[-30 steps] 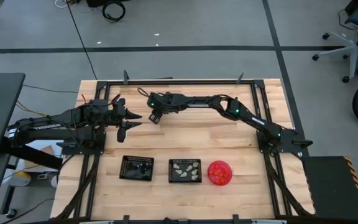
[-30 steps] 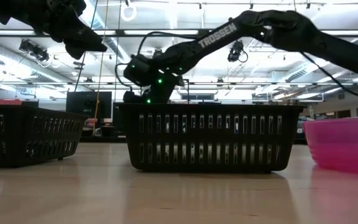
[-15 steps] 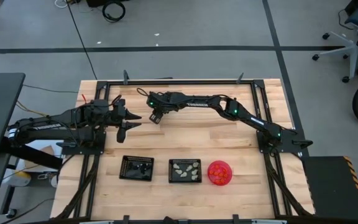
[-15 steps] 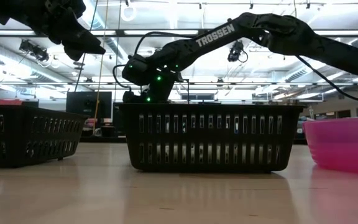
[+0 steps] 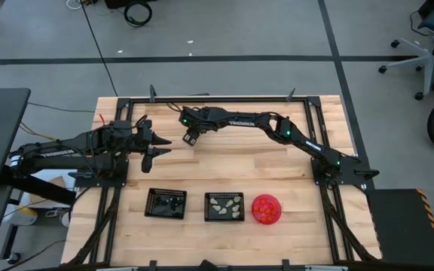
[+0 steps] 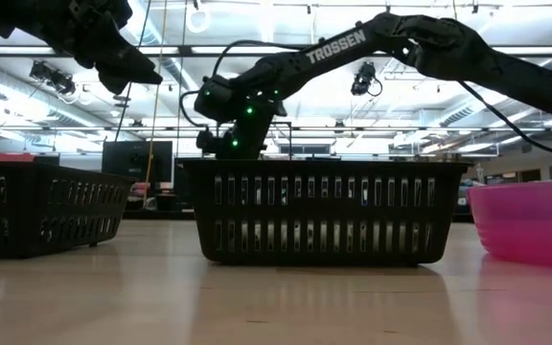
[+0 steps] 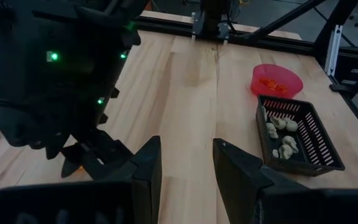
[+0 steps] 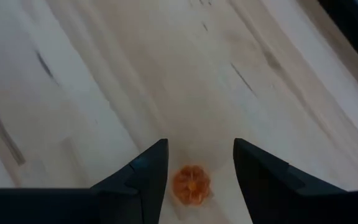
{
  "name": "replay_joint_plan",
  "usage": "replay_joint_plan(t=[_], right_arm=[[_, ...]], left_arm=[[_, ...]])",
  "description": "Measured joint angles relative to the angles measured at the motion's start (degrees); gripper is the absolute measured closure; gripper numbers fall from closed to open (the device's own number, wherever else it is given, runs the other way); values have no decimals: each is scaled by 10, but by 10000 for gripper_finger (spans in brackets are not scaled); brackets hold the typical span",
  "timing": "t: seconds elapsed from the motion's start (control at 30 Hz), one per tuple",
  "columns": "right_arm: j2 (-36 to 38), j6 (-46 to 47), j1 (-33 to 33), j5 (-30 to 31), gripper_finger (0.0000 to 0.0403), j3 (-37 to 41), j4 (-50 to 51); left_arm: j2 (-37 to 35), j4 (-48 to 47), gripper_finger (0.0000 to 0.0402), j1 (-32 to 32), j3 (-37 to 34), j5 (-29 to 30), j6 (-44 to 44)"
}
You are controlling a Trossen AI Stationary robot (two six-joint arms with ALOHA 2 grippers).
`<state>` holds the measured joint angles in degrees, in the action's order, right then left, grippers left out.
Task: Sort Halloween decoration
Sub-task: Put the orange pumpkin toy into the pink bowl
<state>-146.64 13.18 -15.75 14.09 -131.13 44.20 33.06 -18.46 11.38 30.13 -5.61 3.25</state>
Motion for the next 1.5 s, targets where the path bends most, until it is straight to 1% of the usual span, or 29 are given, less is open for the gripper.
replay_joint_plan(t=[0.4, 0.53, 0.87, 1.17, 1.33, 1.5], right_arm=[[1, 8, -4, -22, 218, 0, 36], [-2, 10, -11, -54, 218, 0, 35], [-3, 7, -12, -64, 218, 0, 51], [-4, -41, -12, -73, 236, 0, 72], [-4, -54, -12, -76, 247, 0, 71], [-4, -72, -12, -77, 249, 0, 54]], left_arm=[[0, -2, 285, 0, 0, 0, 0], [0, -2, 285, 0, 0, 0, 0], [0, -2, 285, 0, 0, 0, 0], [0, -2, 285, 0, 0, 0, 0], [0, -2, 285, 0, 0, 0, 0], [0, -2, 285, 0, 0, 0, 0]])
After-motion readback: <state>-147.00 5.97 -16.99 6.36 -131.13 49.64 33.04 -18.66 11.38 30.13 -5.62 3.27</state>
